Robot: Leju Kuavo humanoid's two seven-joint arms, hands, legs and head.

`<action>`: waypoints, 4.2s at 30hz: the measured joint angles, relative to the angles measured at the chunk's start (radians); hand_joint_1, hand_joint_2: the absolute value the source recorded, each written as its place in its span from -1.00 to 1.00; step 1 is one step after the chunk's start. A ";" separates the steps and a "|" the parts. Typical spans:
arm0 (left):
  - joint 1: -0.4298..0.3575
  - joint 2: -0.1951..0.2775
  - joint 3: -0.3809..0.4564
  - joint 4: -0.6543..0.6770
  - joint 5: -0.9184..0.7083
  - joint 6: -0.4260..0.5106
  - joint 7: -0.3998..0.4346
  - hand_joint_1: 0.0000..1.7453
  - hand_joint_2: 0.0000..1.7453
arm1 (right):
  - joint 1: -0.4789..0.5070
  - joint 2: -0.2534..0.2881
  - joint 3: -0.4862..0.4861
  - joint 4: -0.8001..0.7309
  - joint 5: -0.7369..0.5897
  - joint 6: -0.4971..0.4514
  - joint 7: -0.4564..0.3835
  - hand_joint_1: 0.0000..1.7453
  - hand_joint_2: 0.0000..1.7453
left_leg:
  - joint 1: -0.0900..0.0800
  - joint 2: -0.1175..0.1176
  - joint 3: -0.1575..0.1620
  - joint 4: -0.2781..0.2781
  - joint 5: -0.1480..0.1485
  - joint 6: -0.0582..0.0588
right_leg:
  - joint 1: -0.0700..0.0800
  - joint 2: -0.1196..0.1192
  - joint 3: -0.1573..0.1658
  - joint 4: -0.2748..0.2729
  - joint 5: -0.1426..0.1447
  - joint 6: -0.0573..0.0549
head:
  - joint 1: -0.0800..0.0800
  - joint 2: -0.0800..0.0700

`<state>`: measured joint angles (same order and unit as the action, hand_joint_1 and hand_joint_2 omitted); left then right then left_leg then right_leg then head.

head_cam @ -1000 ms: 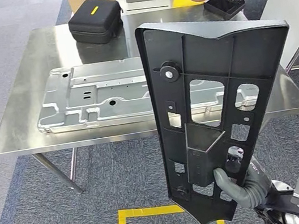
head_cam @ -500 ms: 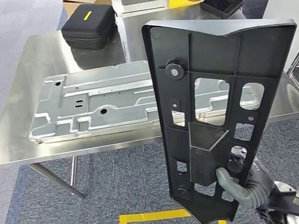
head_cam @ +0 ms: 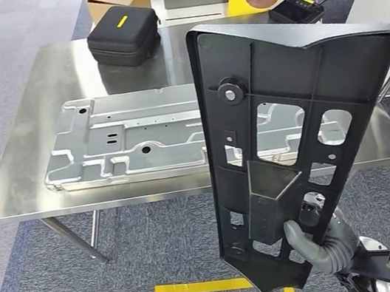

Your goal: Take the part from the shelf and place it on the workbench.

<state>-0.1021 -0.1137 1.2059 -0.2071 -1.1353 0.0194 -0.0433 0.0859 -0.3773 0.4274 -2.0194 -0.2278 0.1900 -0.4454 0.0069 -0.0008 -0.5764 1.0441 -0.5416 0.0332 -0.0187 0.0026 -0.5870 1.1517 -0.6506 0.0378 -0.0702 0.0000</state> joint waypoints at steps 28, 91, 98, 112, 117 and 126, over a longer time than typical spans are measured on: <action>0.004 0.019 -0.015 0.000 0.005 -0.019 0.004 -1.00 1.00 | -0.039 0.056 0.009 0.050 0.022 -0.026 0.016 1.00 1.00 | -0.011 -0.002 -0.026 0.014 0.012 -0.004 | -0.001 -0.001 0.049 -0.099 0.048 -0.009 | 0.000 0.000; 0.002 0.023 -0.016 0.000 0.002 -0.018 -0.005 -1.00 1.00 | -0.055 0.064 -0.002 0.051 0.015 -0.020 0.008 1.00 1.00 | 0.001 0.000 0.001 -0.006 0.009 -0.009 | 0.000 -0.001 0.021 -0.052 0.034 -0.002 | 0.000 0.000; 0.004 0.022 -0.016 0.000 0.003 -0.019 -0.005 -1.00 1.00 | -0.050 0.063 -0.006 0.052 0.019 -0.021 0.007 1.00 1.00 | 0.002 -0.001 0.023 -0.006 -0.009 -0.006 | 0.001 -0.002 -0.047 0.021 0.072 0.004 | 0.000 0.000; 0.005 0.021 -0.016 0.000 0.003 -0.019 -0.009 -1.00 1.00 | -0.047 0.064 -0.022 0.037 0.020 -0.023 0.002 1.00 1.00 | 0.001 -0.001 -0.098 0.221 -0.081 -0.048 | -0.001 -0.003 0.025 -0.109 0.093 -0.043 | -0.001 0.000; 0.003 0.022 -0.016 0.000 0.005 -0.019 -0.012 -1.00 1.00 | -0.049 0.063 -0.027 0.035 0.022 -0.023 0.001 1.00 1.00 | -0.009 -0.002 -0.011 0.013 0.009 -0.027 | 0.002 0.000 0.039 -0.110 0.080 -0.025 | -0.001 0.000; 0.003 0.022 -0.015 0.000 0.012 -0.019 -0.018 -1.00 1.00 | -0.052 0.055 -0.061 0.032 0.026 -0.034 0.000 1.00 1.00 | 0.001 0.000 0.014 -0.012 0.001 0.000 | 0.000 0.000 -0.103 0.157 -0.020 0.004 | 0.000 0.000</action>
<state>-0.0988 -0.0920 1.1910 -0.2071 -1.1230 0.0000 -0.0610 0.0341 -0.3221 0.3660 -1.9872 -0.2022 0.1558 -0.4451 0.0081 -0.0003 -0.5627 1.0320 -0.5402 0.0331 -0.0183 0.0021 -0.6902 1.3082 -0.6709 0.0421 -0.0703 0.0000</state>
